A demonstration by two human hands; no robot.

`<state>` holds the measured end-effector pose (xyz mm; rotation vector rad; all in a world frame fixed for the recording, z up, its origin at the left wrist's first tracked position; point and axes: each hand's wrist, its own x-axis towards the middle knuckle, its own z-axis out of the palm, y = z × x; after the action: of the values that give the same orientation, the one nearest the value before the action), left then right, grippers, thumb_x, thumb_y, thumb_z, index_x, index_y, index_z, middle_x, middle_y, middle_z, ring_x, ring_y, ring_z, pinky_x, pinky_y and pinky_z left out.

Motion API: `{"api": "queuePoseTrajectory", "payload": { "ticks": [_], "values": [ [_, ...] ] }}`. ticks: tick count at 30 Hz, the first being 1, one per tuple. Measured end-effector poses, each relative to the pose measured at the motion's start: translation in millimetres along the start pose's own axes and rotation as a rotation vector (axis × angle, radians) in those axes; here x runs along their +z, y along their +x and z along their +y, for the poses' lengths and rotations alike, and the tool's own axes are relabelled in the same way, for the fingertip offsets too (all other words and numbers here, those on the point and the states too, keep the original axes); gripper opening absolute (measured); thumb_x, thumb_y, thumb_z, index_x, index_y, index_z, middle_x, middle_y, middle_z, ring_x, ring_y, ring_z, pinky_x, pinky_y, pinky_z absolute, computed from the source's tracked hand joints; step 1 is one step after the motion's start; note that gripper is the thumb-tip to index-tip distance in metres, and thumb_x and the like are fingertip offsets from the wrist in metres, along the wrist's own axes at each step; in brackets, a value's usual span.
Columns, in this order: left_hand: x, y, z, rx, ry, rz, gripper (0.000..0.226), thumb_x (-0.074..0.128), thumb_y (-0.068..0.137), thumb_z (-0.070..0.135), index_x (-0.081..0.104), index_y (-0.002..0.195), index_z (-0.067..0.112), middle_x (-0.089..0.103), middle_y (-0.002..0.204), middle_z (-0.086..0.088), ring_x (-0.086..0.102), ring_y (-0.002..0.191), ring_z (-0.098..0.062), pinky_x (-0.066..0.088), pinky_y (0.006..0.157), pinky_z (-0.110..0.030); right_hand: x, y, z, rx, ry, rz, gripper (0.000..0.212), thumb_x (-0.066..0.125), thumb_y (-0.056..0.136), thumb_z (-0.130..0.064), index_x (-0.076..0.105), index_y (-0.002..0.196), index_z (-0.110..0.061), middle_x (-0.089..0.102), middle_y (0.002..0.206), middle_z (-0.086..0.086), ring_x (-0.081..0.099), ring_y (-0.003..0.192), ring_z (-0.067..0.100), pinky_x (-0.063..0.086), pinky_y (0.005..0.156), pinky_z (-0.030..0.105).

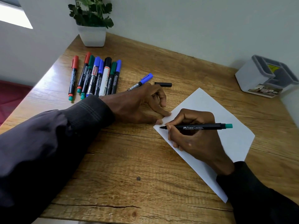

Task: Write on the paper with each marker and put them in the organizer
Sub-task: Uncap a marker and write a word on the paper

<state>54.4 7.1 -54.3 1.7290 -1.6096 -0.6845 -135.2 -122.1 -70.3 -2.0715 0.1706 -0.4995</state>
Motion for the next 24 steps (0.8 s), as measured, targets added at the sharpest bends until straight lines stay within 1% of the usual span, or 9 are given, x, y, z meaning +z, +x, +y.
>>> {"api": "queuePoseTrajectory", "payload": {
  "ticks": [2, 6, 8, 11, 13, 16, 19, 22, 24],
  "values": [
    [-0.3, -0.5, 2.1, 0.009, 0.027, -0.006, 0.035, 0.075, 0.082, 0.027, 0.06, 0.113, 0.035, 0.045, 0.11, 0.025, 0.042, 0.104, 0.023, 0.036, 0.079, 0.006, 0.6, 0.3, 0.9, -0.008, -0.017, -0.002, 0.009, 0.076, 0.087, -0.005, 0.076, 0.08, -0.011, 0.071, 0.068, -0.006, 0.068, 0.056, 0.009, 0.05, 0.056, 0.018],
    [-0.5, 0.6, -1.1, 0.012, 0.024, -0.008, 0.037, 0.076, 0.082, 0.03, 0.066, 0.117, 0.028, 0.051, 0.117, 0.016, 0.048, 0.111, 0.002, 0.041, 0.086, -0.001, 0.0, 0.8, 0.8, -0.022, -0.018, -0.025, 0.008, 0.075, 0.087, -0.003, 0.077, 0.08, -0.004, 0.069, 0.068, -0.01, 0.067, 0.057, 0.006, 0.049, 0.058, 0.018],
    [0.0, 0.7, -2.7, 0.031, 0.055, -0.026, 0.035, 0.073, 0.082, 0.034, 0.069, 0.117, 0.032, 0.049, 0.121, 0.012, 0.047, 0.112, -0.001, 0.041, 0.09, -0.003, -0.1, 1.2, 0.2, -0.034, -0.036, -0.024, 0.008, 0.075, 0.087, -0.003, 0.077, 0.08, -0.006, 0.069, 0.068, -0.01, 0.066, 0.056, 0.006, 0.049, 0.058, 0.018],
    [0.1, 0.8, -2.2, 0.007, 0.019, -0.017, 0.036, 0.075, 0.081, 0.033, 0.067, 0.116, 0.03, 0.05, 0.119, 0.014, 0.048, 0.112, 0.0, 0.042, 0.088, -0.002, -0.6, 1.7, 0.1, -0.051, -0.065, -0.019, 0.013, 0.076, 0.086, -0.004, 0.075, 0.079, -0.014, 0.069, 0.067, -0.01, 0.066, 0.055, 0.007, 0.05, 0.057, 0.022],
    [0.2, 0.9, -1.2, -0.013, -0.01, -0.003, 0.039, 0.077, 0.08, 0.029, 0.064, 0.117, 0.026, 0.053, 0.116, 0.019, 0.05, 0.111, 0.004, 0.042, 0.085, -0.001, -0.7, 1.6, 0.3, -0.045, -0.066, -0.014, 0.014, 0.076, 0.084, -0.004, 0.074, 0.078, -0.016, 0.069, 0.067, -0.01, 0.066, 0.054, 0.009, 0.051, 0.055, 0.024],
    [0.6, 0.7, -0.3, -0.011, -0.017, 0.008, 0.04, 0.078, 0.08, 0.027, 0.064, 0.118, 0.022, 0.052, 0.116, 0.018, 0.049, 0.109, 0.008, 0.041, 0.082, 0.001, -1.3, 1.5, 0.7, -0.036, -0.063, -0.002, 0.016, 0.075, 0.082, -0.003, 0.073, 0.076, -0.019, 0.067, 0.065, -0.017, 0.066, 0.052, 0.009, 0.051, 0.053, 0.024],
    [0.0, 0.1, -0.2, -0.012, -0.041, 0.011, 0.045, 0.078, 0.08, 0.023, 0.06, 0.12, 0.017, 0.053, 0.111, 0.021, 0.049, 0.103, 0.018, 0.04, 0.078, 0.003, -2.2, 1.2, 1.1, -0.031, -0.061, 0.0, 0.02, 0.075, 0.081, -0.003, 0.072, 0.074, -0.021, 0.066, 0.063, -0.018, 0.066, 0.051, 0.01, 0.05, 0.052, 0.024],
    [-0.6, 0.5, -0.3, 0.01, -0.015, 0.006, 0.043, 0.077, 0.081, 0.022, 0.061, 0.121, 0.019, 0.05, 0.109, 0.021, 0.047, 0.105, 0.017, 0.039, 0.079, 0.004, -2.2, 0.4, 1.8, -0.021, -0.045, 0.002, 0.018, 0.074, 0.082, -0.003, 0.072, 0.074, -0.019, 0.067, 0.063, -0.015, 0.066, 0.052, 0.01, 0.05, 0.052, 0.023],
    [-0.5, 0.4, -0.1, 0.018, -0.008, 0.001, 0.042, 0.077, 0.081, 0.023, 0.062, 0.12, 0.019, 0.051, 0.113, 0.02, 0.047, 0.105, 0.015, 0.039, 0.08, 0.003, -1.5, -0.7, 1.2, -0.036, -0.043, -0.003, 0.015, 0.074, 0.084, -0.004, 0.072, 0.075, -0.015, 0.07, 0.065, -0.006, 0.067, 0.052, 0.011, 0.05, 0.053, 0.023]
  ]
}}
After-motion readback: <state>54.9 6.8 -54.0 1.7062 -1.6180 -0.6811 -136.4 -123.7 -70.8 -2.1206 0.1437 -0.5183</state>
